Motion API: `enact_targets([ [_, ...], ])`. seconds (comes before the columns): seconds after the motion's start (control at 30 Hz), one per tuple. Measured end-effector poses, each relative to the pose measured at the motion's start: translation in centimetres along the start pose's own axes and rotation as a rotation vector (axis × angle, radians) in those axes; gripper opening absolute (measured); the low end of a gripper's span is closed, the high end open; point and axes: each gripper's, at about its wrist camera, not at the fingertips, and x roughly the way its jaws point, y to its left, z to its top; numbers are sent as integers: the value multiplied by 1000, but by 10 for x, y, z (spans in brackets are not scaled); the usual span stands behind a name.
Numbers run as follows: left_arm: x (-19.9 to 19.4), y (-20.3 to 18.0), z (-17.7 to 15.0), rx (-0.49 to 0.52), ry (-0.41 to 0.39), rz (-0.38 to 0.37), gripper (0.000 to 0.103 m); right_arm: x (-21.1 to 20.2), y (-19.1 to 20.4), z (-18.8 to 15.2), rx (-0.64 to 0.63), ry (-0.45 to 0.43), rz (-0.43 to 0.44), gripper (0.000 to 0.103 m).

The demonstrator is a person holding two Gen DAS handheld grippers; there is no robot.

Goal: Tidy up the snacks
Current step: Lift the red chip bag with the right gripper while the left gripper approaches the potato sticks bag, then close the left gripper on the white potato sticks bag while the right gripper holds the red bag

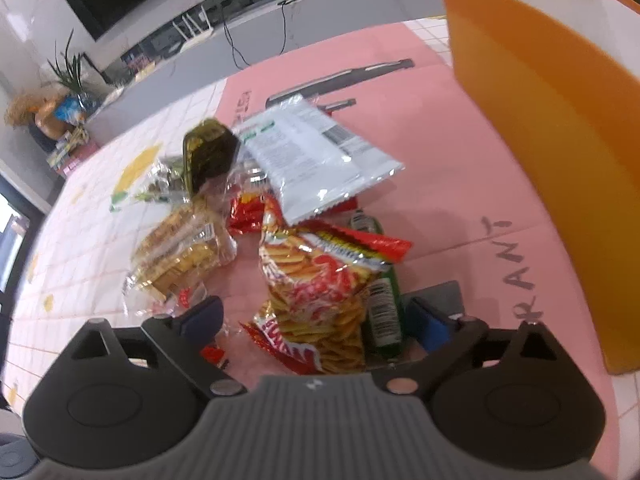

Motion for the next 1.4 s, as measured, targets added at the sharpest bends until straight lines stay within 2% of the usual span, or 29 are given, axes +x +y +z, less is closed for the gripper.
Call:
enact_targets([
  [0.1,-1,1,-1,-3,1,2,51,4,9,-2,-46,-27,-52,96],
  [0.17,-2,1,-2,-5,2,4,50,4,15,-7,-91,-77,-125,77],
  [0.23,-4,1,-3,-5,1,3,49,6,19,-11,-147,-95,-154,71],
  [0.3,-5,0,-3,-1,-2,3,49,5,17,-11,-148,-104,-152,67],
  [0.33,-6,0,-3,2,-7,5,48,4,15,-10,-137,-106,-154,62],
  [0.37,-8,-1,-3,4,-11,6,48,4,13,-9,-137,-107,-157,53],
  [0.4,-9,-1,-3,3,-13,5,48,2,12,-9,-141,-112,-151,47],
  [0.47,-11,-1,-2,1,-20,5,47,-1,10,-9,-140,-115,-142,40],
  [0.67,-15,-3,-4,3,-39,10,47,-10,13,-13,-158,-133,-130,36],
  [1.0,-24,-7,-5,10,-73,5,45,-29,9,-20,-133,-153,-89,34],
  [1.2,-18,-11,-10,47,-53,61,43,-43,8,-20,-121,-178,-78,34],
  [1.23,-15,-13,-11,63,-40,70,44,-44,8,-19,-119,-180,-77,34],
  [1.3,-12,-16,-14,69,-36,114,55,-46,7,-18,-115,-180,-73,34],
  [1.37,-9,-18,-16,81,-21,146,74,-48,7,-19,-109,-178,-67,34],
  [1.4,-8,-18,-17,78,-9,152,77,-49,6,-19,-108,-177,-63,34],
])
